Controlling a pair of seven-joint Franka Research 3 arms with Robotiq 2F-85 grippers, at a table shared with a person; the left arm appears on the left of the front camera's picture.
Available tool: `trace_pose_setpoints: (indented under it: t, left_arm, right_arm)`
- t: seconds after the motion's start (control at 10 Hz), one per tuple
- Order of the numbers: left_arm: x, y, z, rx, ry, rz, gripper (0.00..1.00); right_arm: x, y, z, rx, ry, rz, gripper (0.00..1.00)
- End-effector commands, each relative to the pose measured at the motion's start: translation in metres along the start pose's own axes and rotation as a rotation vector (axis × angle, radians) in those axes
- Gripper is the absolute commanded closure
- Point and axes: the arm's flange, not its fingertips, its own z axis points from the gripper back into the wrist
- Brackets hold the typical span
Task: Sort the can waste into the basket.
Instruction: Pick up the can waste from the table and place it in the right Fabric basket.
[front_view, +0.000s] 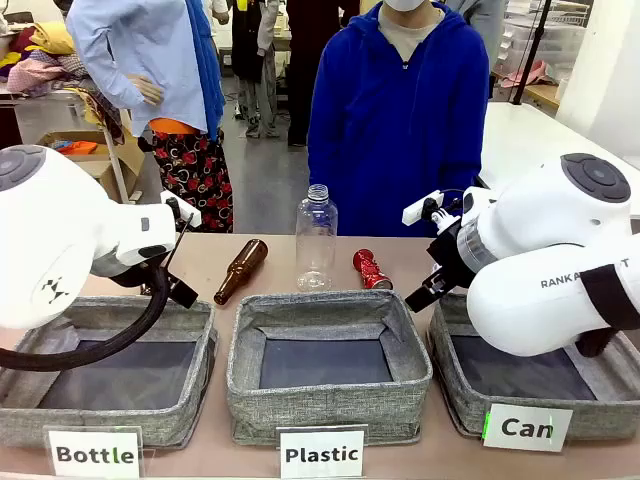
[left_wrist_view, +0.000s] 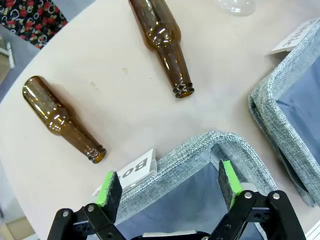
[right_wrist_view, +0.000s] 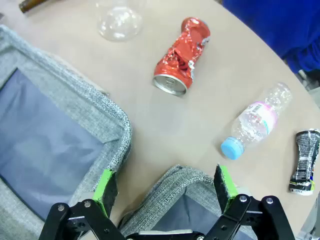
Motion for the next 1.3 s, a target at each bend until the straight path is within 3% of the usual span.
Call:
trace_pose_setpoints:
  t: [0.0, 1.2]
  left_arm:
    - [0.0000, 0.0000, 0.0001, 0.000, 0.000, 0.000, 0.00]
    - [0.0000, 0.0000, 0.0001, 0.000, 0.000, 0.000, 0.00]
  right_arm:
    - [0.0000, 0.0000, 0.0000, 0.000, 0.000, 0.000, 0.00]
    - [0.0000, 0.0000, 0.0000, 0.000, 0.000, 0.000, 0.00]
